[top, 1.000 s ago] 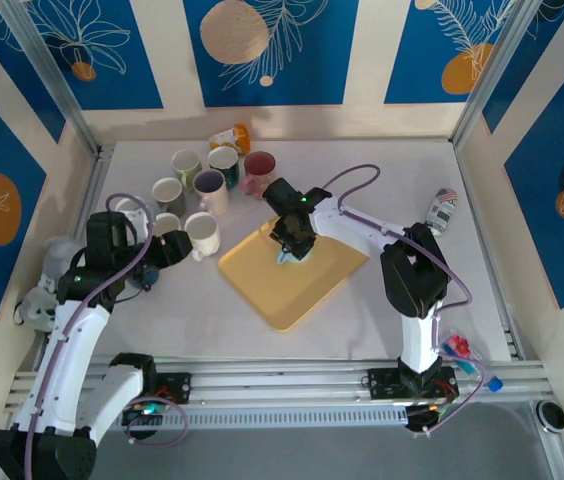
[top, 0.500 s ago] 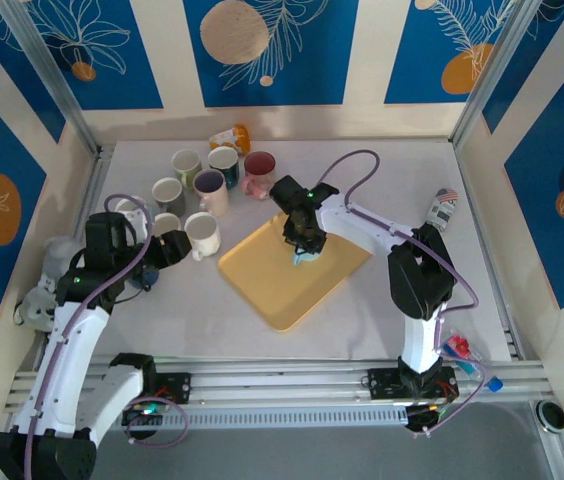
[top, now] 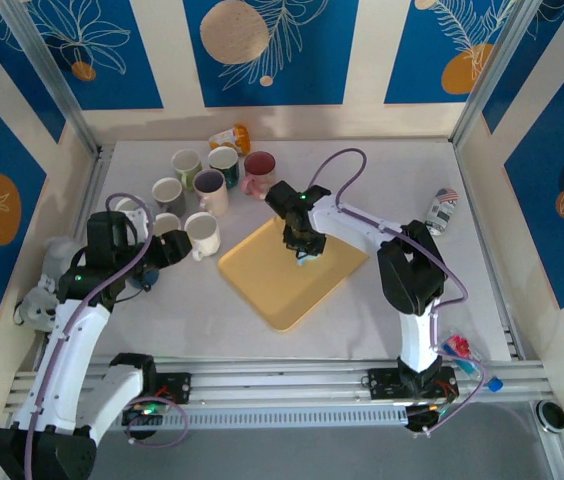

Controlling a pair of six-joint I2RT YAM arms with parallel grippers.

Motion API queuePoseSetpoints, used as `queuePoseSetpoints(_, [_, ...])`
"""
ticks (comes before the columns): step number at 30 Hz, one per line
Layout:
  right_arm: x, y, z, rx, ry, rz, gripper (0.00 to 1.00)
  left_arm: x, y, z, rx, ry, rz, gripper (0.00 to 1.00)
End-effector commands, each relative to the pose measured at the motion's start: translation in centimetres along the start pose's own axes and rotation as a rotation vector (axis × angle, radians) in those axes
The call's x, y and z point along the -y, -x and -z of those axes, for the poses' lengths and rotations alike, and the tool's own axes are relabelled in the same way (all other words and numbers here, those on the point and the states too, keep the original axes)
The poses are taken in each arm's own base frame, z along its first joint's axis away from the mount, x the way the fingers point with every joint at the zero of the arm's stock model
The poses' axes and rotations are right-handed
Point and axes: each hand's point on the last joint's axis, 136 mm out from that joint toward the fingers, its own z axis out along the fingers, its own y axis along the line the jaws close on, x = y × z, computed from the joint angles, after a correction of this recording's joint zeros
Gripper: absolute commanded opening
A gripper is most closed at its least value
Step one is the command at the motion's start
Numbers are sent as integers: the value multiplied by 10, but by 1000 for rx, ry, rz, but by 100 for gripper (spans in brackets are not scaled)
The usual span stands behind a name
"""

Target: Turn the mug right side up

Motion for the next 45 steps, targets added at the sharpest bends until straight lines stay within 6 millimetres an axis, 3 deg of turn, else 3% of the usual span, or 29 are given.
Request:
queuePoseSetpoints(1, [2, 5, 1, 65, -40, 27, 31, 0, 2, 1, 5, -2, 1, 62])
queuePoseSetpoints(12, [3, 12, 3, 164, -56, 35, 27, -2, 1, 1, 2, 5, 5, 62])
queuePoseSetpoints(19, [4, 11, 13, 174, -32, 25, 12, 0, 2, 1, 6, -1, 13, 62])
queuePoseSetpoints(24, [-4, 15, 38, 219, 104, 22, 1, 0, -1, 3, 2, -6, 32, 61])
queuePoseSetpoints(32, [-8, 13, 79, 246, 345, -1, 0, 6, 1, 10, 38, -32, 93, 61])
queuePoseSetpoints(37, [-12, 8, 107, 249, 516, 2, 0, 21, 0, 11, 36, -124, 148, 61])
queuePoseSetpoints(45, [-27, 3, 167, 283, 849, 9, 0, 50, -1, 13, 30, -350, 265, 62])
